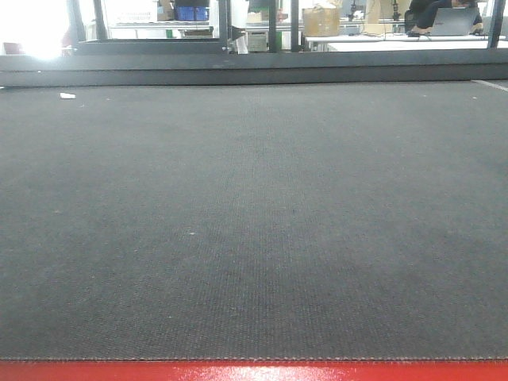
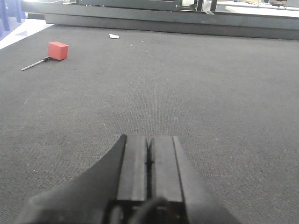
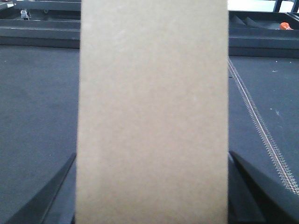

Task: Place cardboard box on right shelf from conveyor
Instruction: 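Hold the box in the right gripper and turn the base away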

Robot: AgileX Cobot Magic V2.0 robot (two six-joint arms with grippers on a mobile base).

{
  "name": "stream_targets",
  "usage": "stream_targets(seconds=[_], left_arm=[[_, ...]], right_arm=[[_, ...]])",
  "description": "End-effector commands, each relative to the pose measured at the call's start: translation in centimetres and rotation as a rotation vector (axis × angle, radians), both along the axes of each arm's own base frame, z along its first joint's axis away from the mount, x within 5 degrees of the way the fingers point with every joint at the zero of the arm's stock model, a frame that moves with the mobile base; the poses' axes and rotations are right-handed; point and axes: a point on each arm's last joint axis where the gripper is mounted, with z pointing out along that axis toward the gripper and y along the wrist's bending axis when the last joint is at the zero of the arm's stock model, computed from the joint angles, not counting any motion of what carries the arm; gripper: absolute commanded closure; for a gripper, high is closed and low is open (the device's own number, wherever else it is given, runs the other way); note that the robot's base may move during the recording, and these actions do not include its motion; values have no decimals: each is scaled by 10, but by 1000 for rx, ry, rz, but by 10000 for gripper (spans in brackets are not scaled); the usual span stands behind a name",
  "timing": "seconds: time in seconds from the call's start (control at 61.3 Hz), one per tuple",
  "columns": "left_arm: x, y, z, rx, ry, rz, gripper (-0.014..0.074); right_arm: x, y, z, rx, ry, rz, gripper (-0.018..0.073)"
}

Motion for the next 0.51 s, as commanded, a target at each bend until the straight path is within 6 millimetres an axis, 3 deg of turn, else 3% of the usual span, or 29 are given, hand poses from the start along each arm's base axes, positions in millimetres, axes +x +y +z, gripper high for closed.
stream_targets(seconds=[0.0, 0.49], left_arm=[[0, 1, 5, -10, -88, 11, 712], [0, 1, 5, -10, -88, 11, 713]], right_arm=[[1, 0, 17, -16, -117, 0, 405], [1, 0, 17, -16, -117, 0, 405]])
